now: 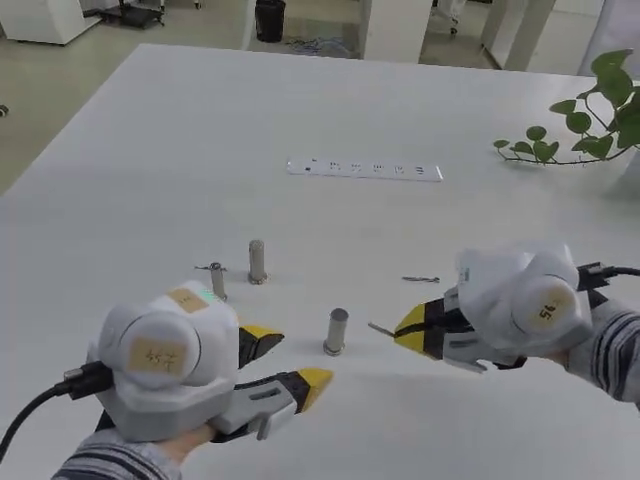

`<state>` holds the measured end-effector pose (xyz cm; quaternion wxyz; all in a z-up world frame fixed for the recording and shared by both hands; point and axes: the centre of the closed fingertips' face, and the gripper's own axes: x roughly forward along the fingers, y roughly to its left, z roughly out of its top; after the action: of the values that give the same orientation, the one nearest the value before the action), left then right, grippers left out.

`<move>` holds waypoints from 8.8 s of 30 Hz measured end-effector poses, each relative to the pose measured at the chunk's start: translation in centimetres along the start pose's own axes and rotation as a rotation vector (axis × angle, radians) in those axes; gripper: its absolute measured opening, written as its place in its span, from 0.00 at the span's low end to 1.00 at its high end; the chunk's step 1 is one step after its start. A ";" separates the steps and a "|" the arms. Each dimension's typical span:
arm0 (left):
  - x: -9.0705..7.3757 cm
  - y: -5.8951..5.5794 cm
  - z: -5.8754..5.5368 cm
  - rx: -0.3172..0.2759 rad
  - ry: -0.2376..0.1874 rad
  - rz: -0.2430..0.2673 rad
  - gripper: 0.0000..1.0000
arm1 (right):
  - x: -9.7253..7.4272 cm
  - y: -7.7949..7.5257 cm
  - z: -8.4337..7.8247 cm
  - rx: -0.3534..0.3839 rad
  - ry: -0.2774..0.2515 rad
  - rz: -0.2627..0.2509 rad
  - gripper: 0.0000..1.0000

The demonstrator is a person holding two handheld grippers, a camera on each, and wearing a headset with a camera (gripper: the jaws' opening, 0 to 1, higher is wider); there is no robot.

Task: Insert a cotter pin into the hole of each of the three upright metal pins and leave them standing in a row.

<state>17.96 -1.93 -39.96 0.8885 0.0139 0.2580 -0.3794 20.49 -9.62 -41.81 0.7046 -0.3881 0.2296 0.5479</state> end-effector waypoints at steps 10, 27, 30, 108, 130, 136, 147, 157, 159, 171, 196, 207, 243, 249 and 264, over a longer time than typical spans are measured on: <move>0.6 -1.4 -0.3 -0.085 0.012 -0.045 0.22 | 0.5 2.3 2.7 -0.121 -0.045 0.053 0.00; 0.6 -2.3 -0.2 -0.183 -0.018 -0.082 0.05 | 1.2 4.0 4.8 -0.205 -0.074 0.085 0.00; 0.6 -2.4 -0.2 -0.191 -0.017 -0.087 0.02 | 1.3 4.1 4.8 -0.213 -0.070 0.087 0.00; 1.2 -1.9 -0.2 0.271 -0.045 -0.074 0.21 | 1.5 2.4 1.5 -0.152 0.023 0.033 0.00; 5.2 2.3 -0.6 0.196 -0.028 0.103 0.26 | 2.6 -2.7 -2.5 -0.060 0.121 -0.065 0.00; 6.4 3.1 -1.0 0.199 -0.014 0.140 0.25 | 3.2 -3.1 -2.8 -0.051 0.132 -0.066 0.00; 8.5 3.4 -1.9 0.135 0.007 0.162 0.23 | 3.8 -3.3 -3.0 -0.043 0.129 -0.056 0.00; 9.5 4.0 -1.9 0.118 0.012 0.167 0.18 | 4.1 -3.2 -2.7 -0.065 0.135 -0.049 0.00; 9.7 3.8 -2.0 0.110 0.014 0.162 0.17 | 4.1 -3.3 -2.7 -0.071 0.137 -0.051 0.00; 10.3 3.8 -2.4 0.080 0.020 0.170 0.10 | 4.4 -3.0 -1.9 -0.100 0.144 -0.042 0.00; 10.4 3.9 -2.7 0.076 0.020 0.188 0.10 | 5.0 -2.9 -1.0 -0.120 0.127 -0.045 0.00; 10.5 4.0 -2.7 0.062 0.018 0.194 0.10 | 5.3 -2.9 -0.1 -0.145 0.120 -0.047 0.00; 10.5 3.9 -2.8 0.062 0.021 0.188 0.10 | 4.9 -2.4 1.2 -0.085 0.081 -0.043 0.06; 10.5 3.9 -2.8 0.062 0.023 0.189 0.10 | 4.8 -2.8 0.8 -0.042 0.080 -0.048 0.00; 10.5 4.0 -2.9 0.057 0.034 0.182 0.10 | 4.9 -2.8 0.9 -0.014 0.078 -0.043 0.00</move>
<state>25.46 -5.49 -48.05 0.9141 0.0689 0.2597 -0.3038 24.52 -6.30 -44.10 0.7040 -0.4191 0.2447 0.5186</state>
